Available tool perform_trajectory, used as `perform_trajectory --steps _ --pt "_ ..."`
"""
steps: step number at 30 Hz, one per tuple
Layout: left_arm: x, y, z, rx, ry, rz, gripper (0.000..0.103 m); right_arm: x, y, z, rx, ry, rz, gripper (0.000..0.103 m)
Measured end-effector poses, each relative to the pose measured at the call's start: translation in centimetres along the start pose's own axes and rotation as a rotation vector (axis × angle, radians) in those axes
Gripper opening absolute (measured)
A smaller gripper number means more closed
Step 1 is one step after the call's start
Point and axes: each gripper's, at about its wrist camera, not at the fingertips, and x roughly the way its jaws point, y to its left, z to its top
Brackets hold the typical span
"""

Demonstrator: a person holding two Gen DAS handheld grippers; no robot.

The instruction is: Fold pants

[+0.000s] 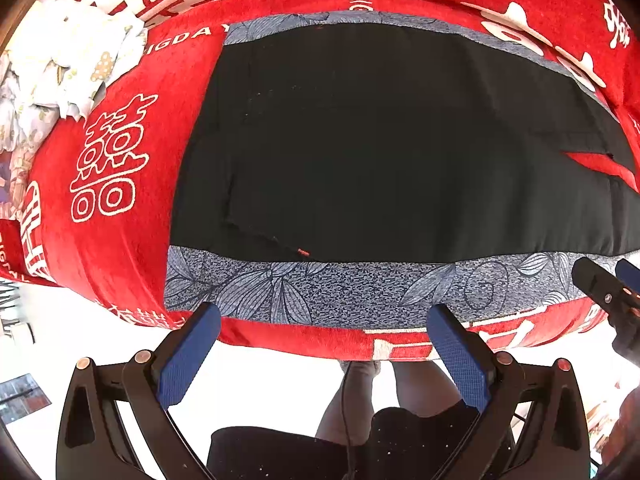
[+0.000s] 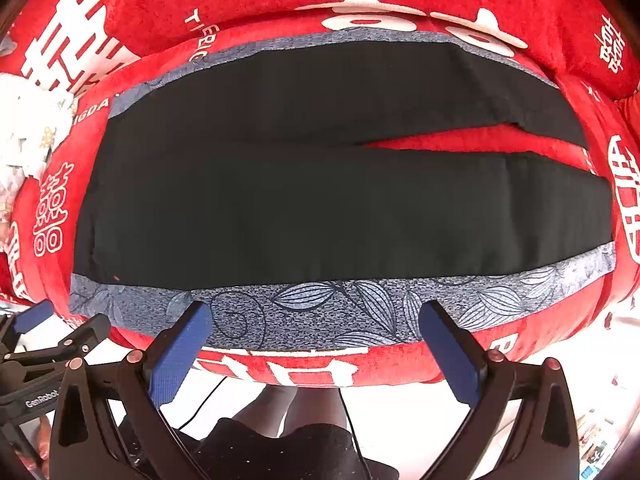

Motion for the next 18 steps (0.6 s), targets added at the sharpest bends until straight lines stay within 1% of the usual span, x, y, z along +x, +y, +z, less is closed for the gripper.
perform_trajectory --steps 8,11,13,18 --pt "0.44 0.03 -0.06 0.005 0.022 0.002 0.103 0.15 0.25 0.12 -0.001 0.001 0.002 0.103" --pt "0.56 0.02 -0.11 0.003 0.044 -0.004 0.103 0.29 0.16 0.12 0.014 0.008 0.025 0.103" --pt "0.63 0.03 -0.14 0.002 0.040 -0.008 0.103 0.42 0.05 0.09 0.036 0.012 0.047 0.103" --pt "1.01 0.01 -0.21 0.004 0.039 -0.012 0.103 0.73 0.51 0.05 0.034 0.011 0.045 0.103"
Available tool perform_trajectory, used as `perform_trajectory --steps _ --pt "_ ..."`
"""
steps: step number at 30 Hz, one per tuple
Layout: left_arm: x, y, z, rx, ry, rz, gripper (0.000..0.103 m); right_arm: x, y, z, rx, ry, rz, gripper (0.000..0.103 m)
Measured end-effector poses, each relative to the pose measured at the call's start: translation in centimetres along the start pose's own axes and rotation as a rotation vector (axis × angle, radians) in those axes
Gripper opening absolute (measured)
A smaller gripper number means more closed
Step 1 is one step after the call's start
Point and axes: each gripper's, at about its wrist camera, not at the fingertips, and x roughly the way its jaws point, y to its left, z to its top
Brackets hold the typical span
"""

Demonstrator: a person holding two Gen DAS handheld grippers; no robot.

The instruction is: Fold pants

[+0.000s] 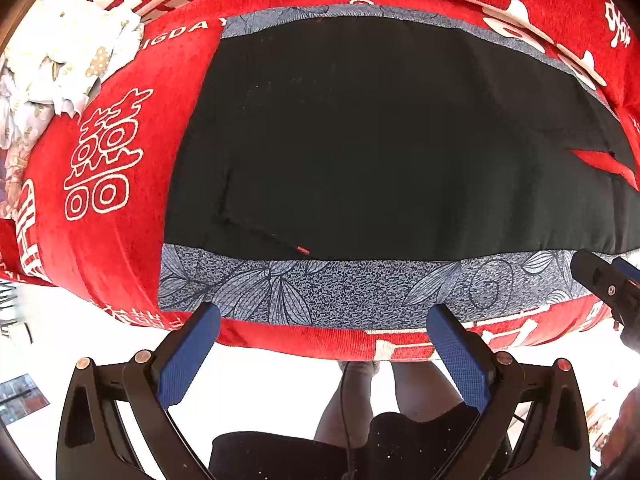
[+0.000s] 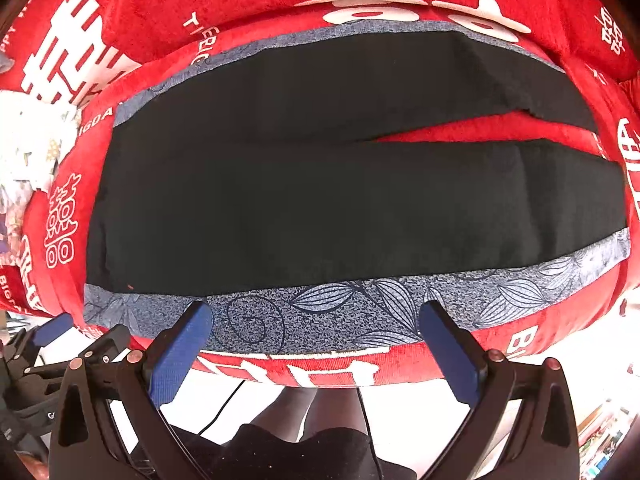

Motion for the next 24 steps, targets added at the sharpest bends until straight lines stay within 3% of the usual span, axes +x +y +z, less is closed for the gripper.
perform_trajectory --steps 15,18,21,22,23,24 --pt "0.4 0.6 -0.1 -0.013 -0.011 -0.016 0.103 0.1 0.3 0.0 0.014 -0.001 0.050 0.103" --pt "0.3 1.4 -0.1 -0.034 -0.025 -0.086 0.103 0.3 0.0 0.1 0.059 0.002 0.143 0.103" --pt "0.1 3.3 -0.2 -0.107 -0.052 -0.278 0.103 1.0 -0.8 -0.2 0.126 0.013 0.315 0.103" --pt "0.2 3.9 -0.2 -0.119 -0.060 -0.309 0.103 1.4 -1.2 -0.4 0.154 0.018 0.387 0.102" --pt "0.2 4.3 -0.2 -0.123 -0.066 -0.338 0.103 2.0 -1.6 -0.7 0.179 0.030 0.450 0.101" --pt "0.3 4.8 -0.2 -0.124 -0.069 -0.361 0.103 2.6 -1.8 -0.9 0.196 0.043 0.495 0.091"
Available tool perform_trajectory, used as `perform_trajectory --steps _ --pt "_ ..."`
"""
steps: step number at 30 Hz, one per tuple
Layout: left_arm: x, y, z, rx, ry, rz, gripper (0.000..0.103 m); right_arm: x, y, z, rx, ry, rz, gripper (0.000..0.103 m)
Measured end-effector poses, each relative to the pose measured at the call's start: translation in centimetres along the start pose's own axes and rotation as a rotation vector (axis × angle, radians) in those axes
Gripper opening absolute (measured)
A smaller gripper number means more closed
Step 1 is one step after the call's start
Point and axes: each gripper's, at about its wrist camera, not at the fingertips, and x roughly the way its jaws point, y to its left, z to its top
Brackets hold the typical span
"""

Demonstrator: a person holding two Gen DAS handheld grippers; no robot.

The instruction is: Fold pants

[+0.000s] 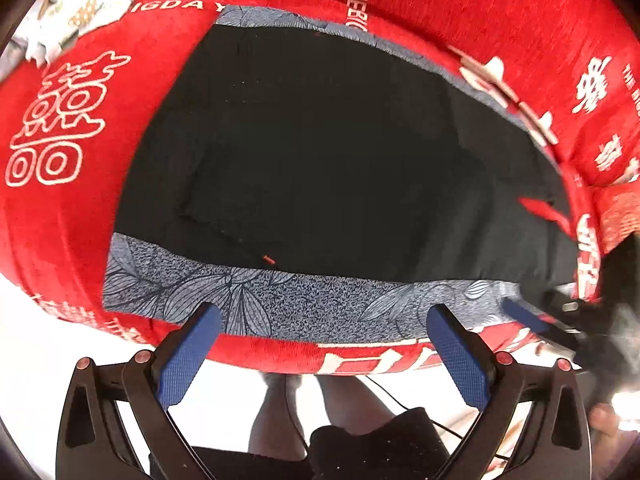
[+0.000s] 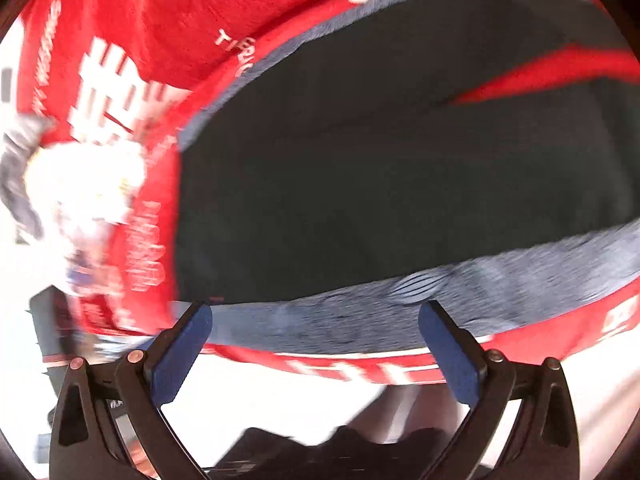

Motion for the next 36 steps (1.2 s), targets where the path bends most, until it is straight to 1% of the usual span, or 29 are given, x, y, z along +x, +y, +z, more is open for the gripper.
perform_trajectory --steps 1,2,3,5,9,11,13,15,17,23,24,25,26,29,32,33,34,35,36 --pt "0.0 0.5 0.0 -0.002 0.002 -0.027 0.103 0.7 -1.0 -0.4 0.035 0.026 0.064 0.076" --pt "0.2 1.0 0.0 -0.008 0.011 -0.052 0.103 1.2 -1.8 -0.7 0.060 0.045 0.105 0.070" --pt "0.3 1.4 0.0 -0.016 0.019 -0.079 0.103 2.1 -3.0 -1.3 0.104 0.074 0.158 0.066" --pt "0.5 2.4 -0.1 -0.033 0.027 -0.109 0.103 3.3 -4.6 -2.3 0.150 0.103 0.199 0.066" --pt "1.8 3.4 -1.2 -0.066 0.054 -0.108 0.103 5.8 -7.3 -4.2 0.181 0.150 0.223 0.066" --pt "2.3 4.0 -1.6 -0.081 0.061 -0.112 0.103 6.6 -7.8 -4.5 0.188 0.148 0.264 0.067" --pt "2.7 4.5 -2.0 -0.099 0.068 -0.122 0.103 6.7 -7.4 -4.4 0.170 0.134 0.301 0.067" --pt "2.8 5.1 -2.4 -0.118 0.075 -0.137 0.103 6.5 -6.6 -4.1 0.144 0.101 0.339 0.067" --pt "2.8 5.6 -2.6 -0.128 0.075 -0.143 0.103 7.3 -5.6 -3.7 0.132 0.091 0.367 0.067" --pt "2.8 7.6 -3.1 -0.178 0.050 -0.171 0.103 10.7 -2.5 -3.6 0.134 0.129 0.445 0.067" --pt "2.9 8.0 -3.2 -0.197 0.049 -0.173 0.103 10.9 -2.4 -3.5 0.148 0.133 0.446 0.055" --pt "2.9 8.5 -3.5 -0.220 0.046 -0.178 0.103 11.2 -1.9 -3.4 0.170 0.141 0.449 0.019" --pt "2.9 9.0 -3.7 -0.247 0.040 -0.186 0.103 11.1 -2.0 -3.3 0.174 0.140 0.457 0.007" --pt "2.6 10.3 -3.8 -0.327 0.008 -0.234 0.103 9.6 -1.2 -2.6 0.172 0.112 0.511 0.007" --pt "2.1 11.3 -2.8 -0.396 -0.055 -0.285 0.103 8.6 -0.2 -2.4 0.126 0.125 0.512 0.007" --pt "2.1 11.5 -2.3 -0.407 -0.073 -0.290 0.103 8.5 0.0 -2.4 0.118 0.131 0.506 0.007" --pt "2.3 11.5 -1.7 -0.405 -0.085 -0.275 0.103 8.6 0.0 -2.5 0.106 0.143 0.496 0.007" --pt "2.7 11.6 -1.2 -0.395 -0.084 -0.245 0.103 8.9 0.1 -2.6 0.100 0.151 0.485 0.007" --pt "3.2 11.5 -1.1 -0.384 -0.073 -0.223 0.099 9.2 -0.1 -2.7 0.095 0.164 0.469 0.007"
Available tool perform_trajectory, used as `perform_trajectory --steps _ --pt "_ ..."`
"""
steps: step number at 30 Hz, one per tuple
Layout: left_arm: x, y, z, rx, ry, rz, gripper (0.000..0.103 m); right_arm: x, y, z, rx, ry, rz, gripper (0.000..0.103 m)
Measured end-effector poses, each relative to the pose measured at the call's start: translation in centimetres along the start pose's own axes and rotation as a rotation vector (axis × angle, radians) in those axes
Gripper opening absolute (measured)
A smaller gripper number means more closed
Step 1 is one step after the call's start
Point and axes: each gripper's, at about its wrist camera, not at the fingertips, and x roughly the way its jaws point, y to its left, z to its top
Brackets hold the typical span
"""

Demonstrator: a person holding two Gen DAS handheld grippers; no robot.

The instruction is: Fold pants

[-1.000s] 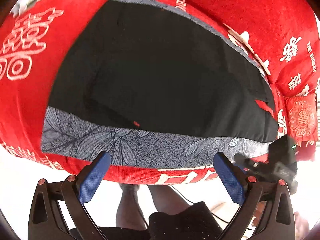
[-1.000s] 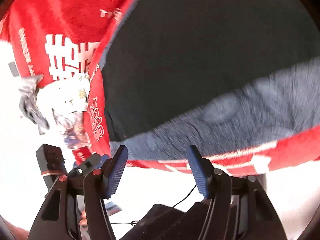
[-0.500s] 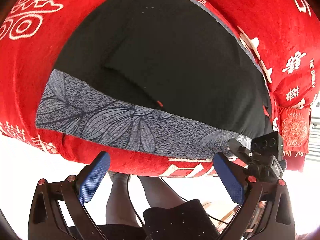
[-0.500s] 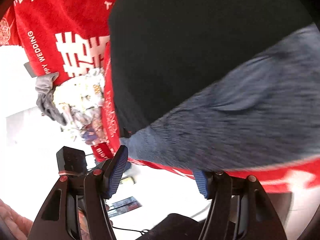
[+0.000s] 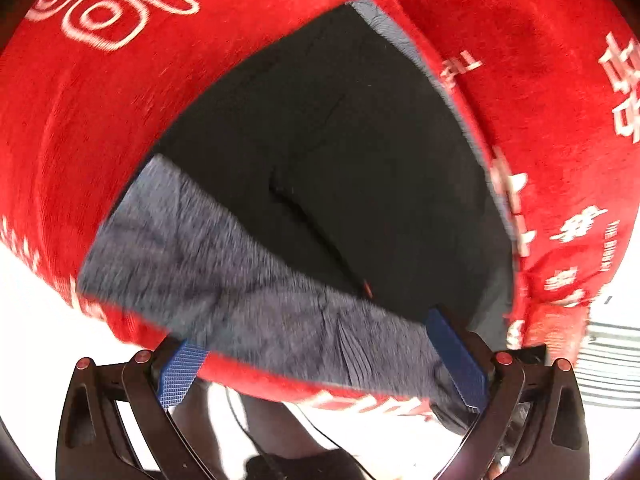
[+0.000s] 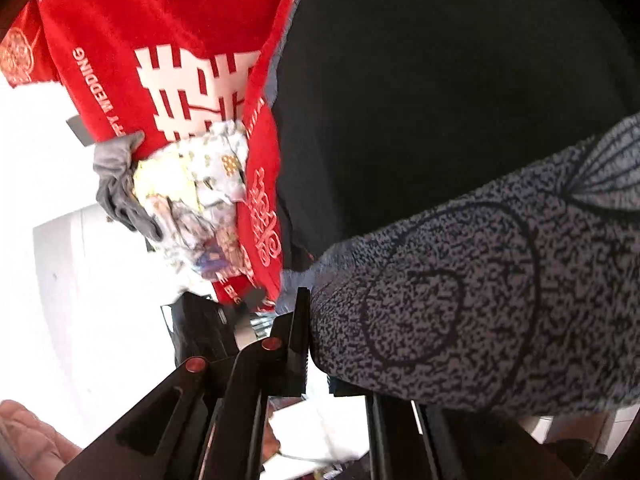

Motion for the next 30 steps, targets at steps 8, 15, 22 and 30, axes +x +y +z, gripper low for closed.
perform_trajectory --steps 8,15,22,30 --pt "1.5 0.4 0.2 0.071 0.060 0.042 0.040 -3.0 -3.3 0.0 0.052 -0.062 -0.094 0.032" --pt "1.9 -1.3 0.4 0.092 0.098 0.049 0.040 -7.8 -8.1 -1.4 0.236 -0.226 0.033 0.046" --pt "0.0 -3.5 1.7 0.099 0.070 0.036 0.031 -9.2 -7.0 -2.2 0.299 -0.338 0.058 0.006" --pt "-4.4 -10.4 6.3 0.217 -0.094 -0.013 0.031 -13.8 4.0 5.2 -0.038 -0.332 -0.083 0.006"
